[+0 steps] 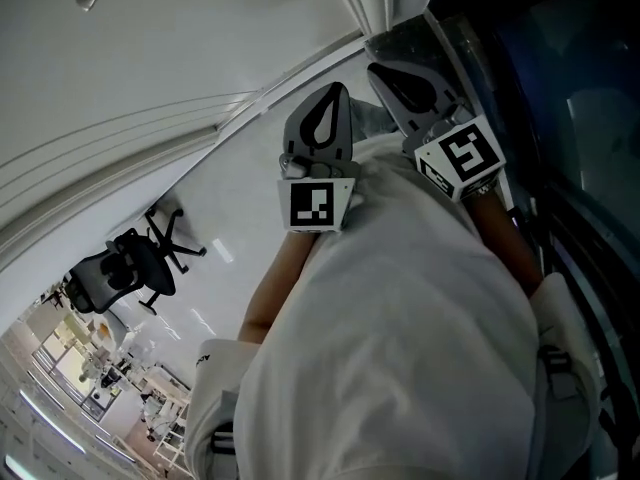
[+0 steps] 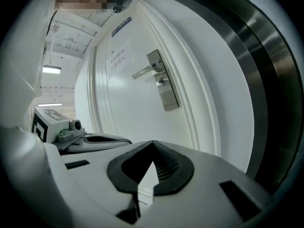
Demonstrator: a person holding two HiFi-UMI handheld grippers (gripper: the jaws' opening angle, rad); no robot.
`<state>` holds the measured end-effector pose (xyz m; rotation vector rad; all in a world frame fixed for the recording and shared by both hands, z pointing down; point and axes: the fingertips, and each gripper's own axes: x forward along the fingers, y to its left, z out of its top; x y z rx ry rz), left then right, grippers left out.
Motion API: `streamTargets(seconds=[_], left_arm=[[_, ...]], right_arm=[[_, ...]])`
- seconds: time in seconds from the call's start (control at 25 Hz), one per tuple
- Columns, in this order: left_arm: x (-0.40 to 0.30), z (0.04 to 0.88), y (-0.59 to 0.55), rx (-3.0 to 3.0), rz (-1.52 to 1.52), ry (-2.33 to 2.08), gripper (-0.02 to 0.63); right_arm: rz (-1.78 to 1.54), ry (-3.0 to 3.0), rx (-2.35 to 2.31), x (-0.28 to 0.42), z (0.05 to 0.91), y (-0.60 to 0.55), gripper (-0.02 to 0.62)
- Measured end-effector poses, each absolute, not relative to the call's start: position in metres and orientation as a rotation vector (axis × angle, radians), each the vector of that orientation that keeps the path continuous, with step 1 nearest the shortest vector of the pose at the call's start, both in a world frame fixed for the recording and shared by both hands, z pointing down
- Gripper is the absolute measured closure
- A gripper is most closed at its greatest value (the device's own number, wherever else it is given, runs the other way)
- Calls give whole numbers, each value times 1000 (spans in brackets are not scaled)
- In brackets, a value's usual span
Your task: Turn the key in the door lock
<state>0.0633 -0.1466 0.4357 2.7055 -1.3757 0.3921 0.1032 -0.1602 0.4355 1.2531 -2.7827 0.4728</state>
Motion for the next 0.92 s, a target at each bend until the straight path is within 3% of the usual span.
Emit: streamTargets(seconds=[0.92], left_arm=[[35,434,-139,2571,321,-1581,597]], right_arm=[[467,-2790,938,63,447,-154,592]])
